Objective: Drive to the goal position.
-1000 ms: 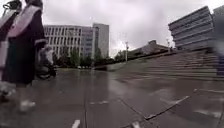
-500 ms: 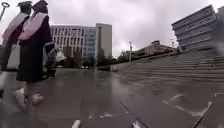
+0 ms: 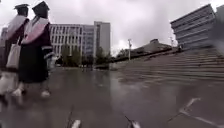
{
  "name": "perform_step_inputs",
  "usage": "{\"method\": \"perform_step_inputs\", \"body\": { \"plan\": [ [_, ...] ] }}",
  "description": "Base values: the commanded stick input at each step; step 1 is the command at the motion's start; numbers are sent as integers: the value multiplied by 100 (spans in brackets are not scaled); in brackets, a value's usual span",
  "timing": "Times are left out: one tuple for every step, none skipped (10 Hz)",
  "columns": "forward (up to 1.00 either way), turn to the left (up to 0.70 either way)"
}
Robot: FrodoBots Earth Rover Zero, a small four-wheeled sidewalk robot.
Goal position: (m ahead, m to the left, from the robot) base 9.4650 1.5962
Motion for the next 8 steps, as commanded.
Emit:
{"method": "perform_step_inputs", "body": {
  "plan": [
    [100,0],
    [100,0],
    [100,0],
    [100,0],
    [100,0],
    [100,0],
    [100,2],
    [100,9]
  ]
}}
